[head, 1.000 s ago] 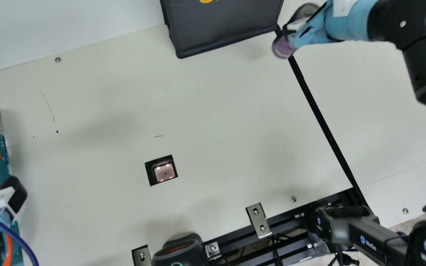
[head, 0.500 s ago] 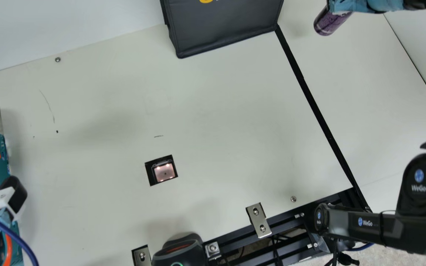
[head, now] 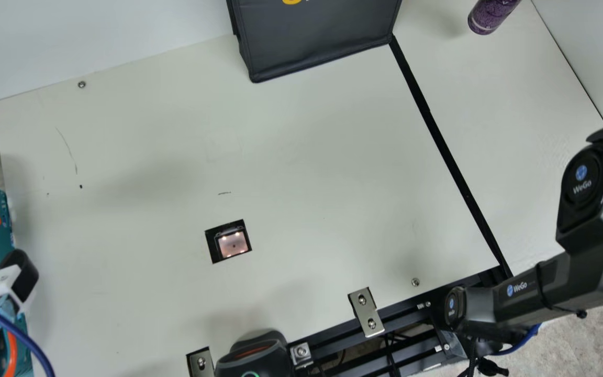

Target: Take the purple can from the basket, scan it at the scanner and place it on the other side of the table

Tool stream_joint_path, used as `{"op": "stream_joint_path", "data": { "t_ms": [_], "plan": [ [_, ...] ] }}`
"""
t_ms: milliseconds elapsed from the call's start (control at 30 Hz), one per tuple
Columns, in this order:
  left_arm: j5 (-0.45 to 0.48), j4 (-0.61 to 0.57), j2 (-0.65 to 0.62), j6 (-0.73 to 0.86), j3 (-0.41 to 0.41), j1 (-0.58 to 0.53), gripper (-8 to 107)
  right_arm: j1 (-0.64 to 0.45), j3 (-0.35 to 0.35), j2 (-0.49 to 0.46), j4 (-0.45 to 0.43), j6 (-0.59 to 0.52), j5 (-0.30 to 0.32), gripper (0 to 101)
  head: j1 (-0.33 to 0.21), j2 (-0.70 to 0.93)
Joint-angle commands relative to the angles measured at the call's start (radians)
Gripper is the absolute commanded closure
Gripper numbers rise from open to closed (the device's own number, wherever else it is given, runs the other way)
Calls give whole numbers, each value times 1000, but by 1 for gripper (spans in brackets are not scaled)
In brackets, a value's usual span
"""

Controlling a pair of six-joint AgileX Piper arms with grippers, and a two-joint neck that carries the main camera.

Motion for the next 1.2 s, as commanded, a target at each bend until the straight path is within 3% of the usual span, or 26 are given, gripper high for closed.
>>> {"op": "stream_joint_path", "data": {
  "t_ms": [0, 433, 967, 1167],
  "plan": [
    [0, 0, 0, 0, 0, 0, 9, -9, -28, 29, -1, 10, 16, 101, -29, -2],
    [0, 0, 0, 0, 0, 0, 9, -57, -118, 127, -6, 47, 75, 101, -29, -2],
    [0, 0, 0, 0, 0, 0, 9, -81, -128, 172, -30, 68, 96, 101, -29, -2],
    [0, 0, 0, 0, 0, 0, 9, -85, -119, 176, -44, 72, 84, 81, -29, -2]
  ]
}}
